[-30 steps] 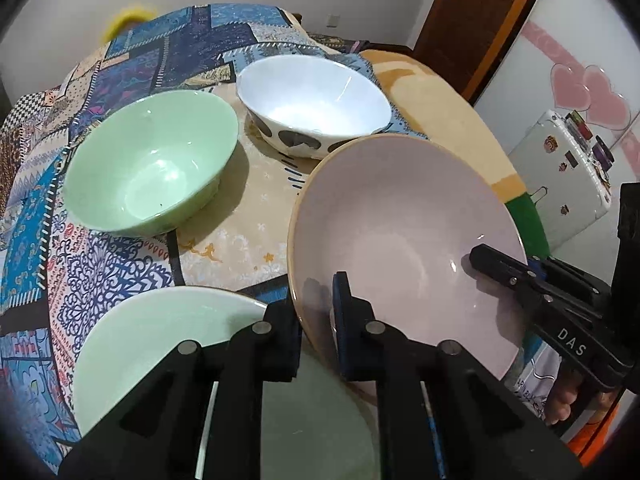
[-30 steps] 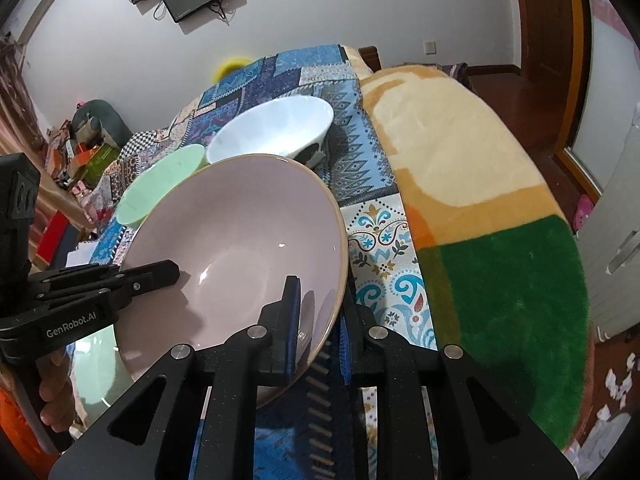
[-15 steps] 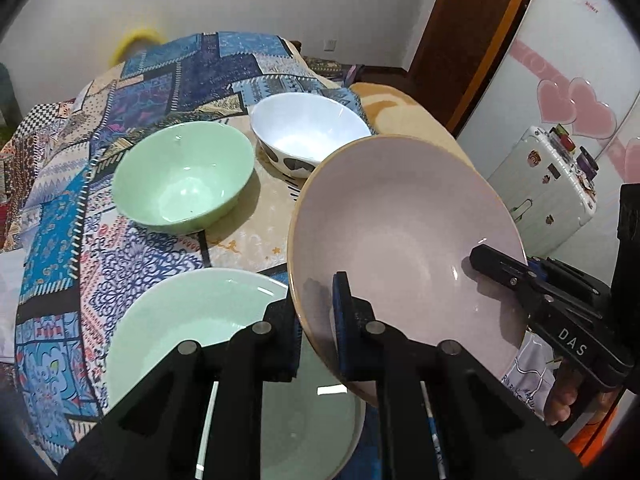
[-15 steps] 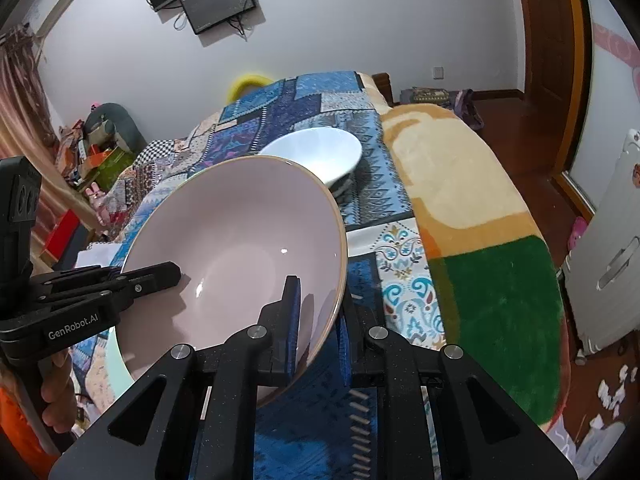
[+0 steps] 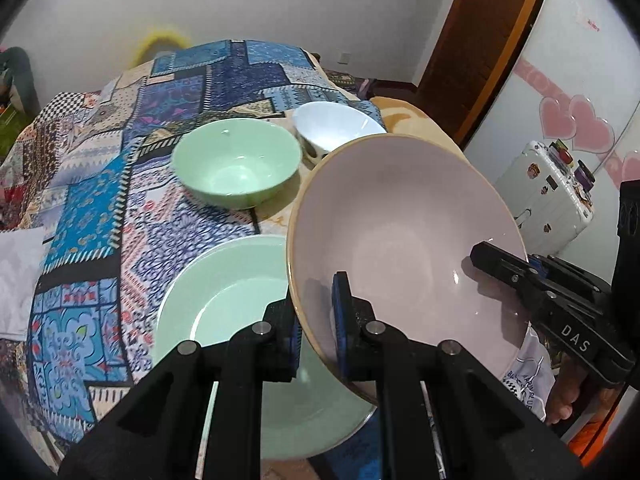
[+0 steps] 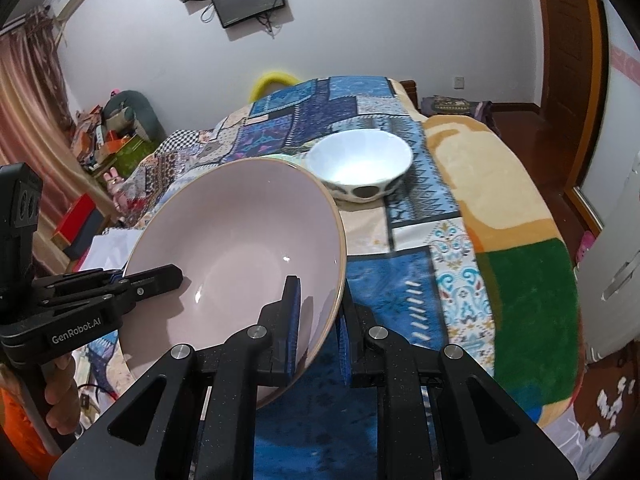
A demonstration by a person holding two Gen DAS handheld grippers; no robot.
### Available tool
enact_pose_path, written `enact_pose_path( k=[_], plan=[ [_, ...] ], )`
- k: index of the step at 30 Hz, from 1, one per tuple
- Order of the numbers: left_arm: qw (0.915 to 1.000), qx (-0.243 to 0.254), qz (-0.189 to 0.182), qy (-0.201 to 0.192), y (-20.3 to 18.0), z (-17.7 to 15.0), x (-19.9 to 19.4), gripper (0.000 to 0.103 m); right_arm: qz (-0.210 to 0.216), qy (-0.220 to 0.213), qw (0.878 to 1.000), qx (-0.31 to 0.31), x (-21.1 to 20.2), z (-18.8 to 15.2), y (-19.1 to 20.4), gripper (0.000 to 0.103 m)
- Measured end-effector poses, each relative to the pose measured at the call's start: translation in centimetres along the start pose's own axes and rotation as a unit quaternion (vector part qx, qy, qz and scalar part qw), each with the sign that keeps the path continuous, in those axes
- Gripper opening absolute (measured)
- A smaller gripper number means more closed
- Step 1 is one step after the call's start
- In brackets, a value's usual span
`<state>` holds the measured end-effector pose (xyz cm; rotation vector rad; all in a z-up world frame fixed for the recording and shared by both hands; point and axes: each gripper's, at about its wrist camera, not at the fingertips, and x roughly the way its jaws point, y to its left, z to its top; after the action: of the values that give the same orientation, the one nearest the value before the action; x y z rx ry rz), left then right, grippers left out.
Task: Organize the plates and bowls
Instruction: 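Lift the pink bowl and carry it beside the plate stack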
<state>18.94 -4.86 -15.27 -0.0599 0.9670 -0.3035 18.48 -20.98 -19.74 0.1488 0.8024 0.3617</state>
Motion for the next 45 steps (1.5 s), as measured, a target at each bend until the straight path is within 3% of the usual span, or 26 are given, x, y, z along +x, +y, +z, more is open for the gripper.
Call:
enact_pose_path(
  k=[15,29,45],
  plan=[
    [0.9983,-0.051,0.015,-0.024,6.8,-3.9,-4.8,0.013,0.031,0.015,0.998,-0.053,1.9,-0.7,7.5,0.015],
    [0.9924,-0.102,0.054,-0.042,13.5,-7.7,-9.3,0.013,0.066,0.038,0.992,-0.102,4.0,-1.3,14.1,0.015],
    [0.9858,-0.140,0.083,-0.041,19.5,-10.8,-10.5,0.013,0.083,0.075,0.985,-0.131,7.4,-2.7,18.7,0.015]
  ],
)
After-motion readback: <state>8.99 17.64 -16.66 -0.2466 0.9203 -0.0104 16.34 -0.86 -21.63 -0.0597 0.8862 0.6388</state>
